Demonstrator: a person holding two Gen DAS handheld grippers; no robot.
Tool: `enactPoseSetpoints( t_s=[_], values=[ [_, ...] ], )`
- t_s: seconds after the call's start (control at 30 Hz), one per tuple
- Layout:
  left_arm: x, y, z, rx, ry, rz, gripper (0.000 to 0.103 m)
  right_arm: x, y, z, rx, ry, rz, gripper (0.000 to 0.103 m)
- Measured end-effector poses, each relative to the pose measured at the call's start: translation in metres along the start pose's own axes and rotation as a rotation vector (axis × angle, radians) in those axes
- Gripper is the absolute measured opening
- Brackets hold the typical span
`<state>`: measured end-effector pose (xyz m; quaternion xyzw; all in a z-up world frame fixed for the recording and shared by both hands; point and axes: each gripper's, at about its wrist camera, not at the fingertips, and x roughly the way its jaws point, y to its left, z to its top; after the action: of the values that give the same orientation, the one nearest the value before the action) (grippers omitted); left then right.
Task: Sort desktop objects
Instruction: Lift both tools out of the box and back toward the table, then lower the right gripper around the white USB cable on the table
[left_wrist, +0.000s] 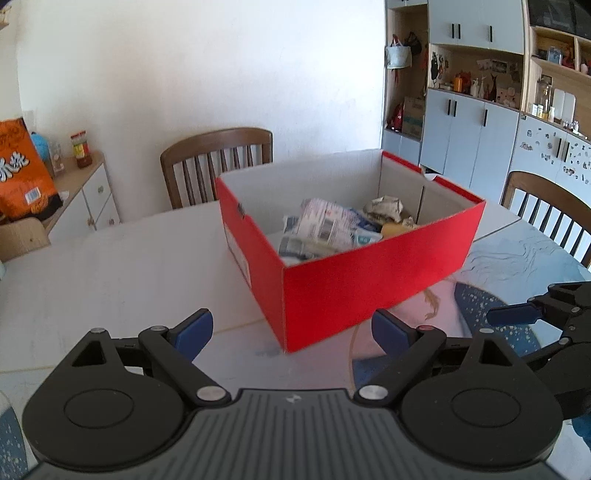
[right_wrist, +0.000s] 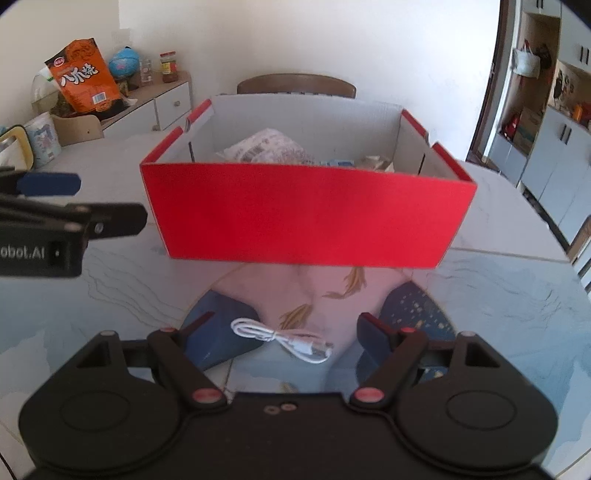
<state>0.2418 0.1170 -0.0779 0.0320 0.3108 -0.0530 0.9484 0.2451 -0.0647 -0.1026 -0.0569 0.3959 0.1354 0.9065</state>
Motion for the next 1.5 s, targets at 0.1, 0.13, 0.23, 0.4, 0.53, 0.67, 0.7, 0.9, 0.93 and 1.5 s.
enactPoseSetpoints(
  t_s=[0.1,0.13,0.23,0.4,0.53,0.67,0.7,0.9,0.93,1.5],
  values=[
    [0.003,0.005,-0.004,-0.009,0.010,-0.002,0.093,0.007,0.003,-0.003,0.015,0.011,-0.001,0.082],
    [0.003,0.007,-0.005,-0.010,0.013,-0.002,0.093,0.009,0.004,-0.004,0.017,0.014,-0.005,0.082],
    [0.004,0.010,-0.009,-0.011,0.018,-0.002,0.093,0.014,0.004,-0.005,0.030,0.026,-0.008,0.083],
    [0.007,0.015,-0.015,-0.022,0.030,-0.003,0.093,0.024,0.000,-0.008,0.066,0.044,-0.016,0.083],
    [0.011,0.016,-0.018,-0.024,0.038,-0.009,0.093,0.030,-0.002,-0.009,0.113,0.051,-0.021,0.083],
    [0.014,0.017,-0.021,-0.027,0.044,-0.010,0.093,0.037,-0.002,-0.008,0.129,0.061,-0.017,0.083],
    [0.015,0.017,-0.023,-0.028,0.046,-0.010,0.093,0.038,-0.001,-0.008,0.127,0.062,-0.015,0.083],
    [0.022,0.017,-0.031,-0.043,0.063,-0.010,0.093,0.046,0.005,-0.010,0.098,0.057,-0.037,0.085],
    [0.023,0.017,-0.033,-0.046,0.066,-0.011,0.093,0.046,0.006,-0.010,0.094,0.056,-0.040,0.087],
    [0.044,0.007,-0.052,-0.057,0.110,-0.008,0.093,0.041,0.003,-0.019,0.063,0.005,-0.025,0.078]
  ],
)
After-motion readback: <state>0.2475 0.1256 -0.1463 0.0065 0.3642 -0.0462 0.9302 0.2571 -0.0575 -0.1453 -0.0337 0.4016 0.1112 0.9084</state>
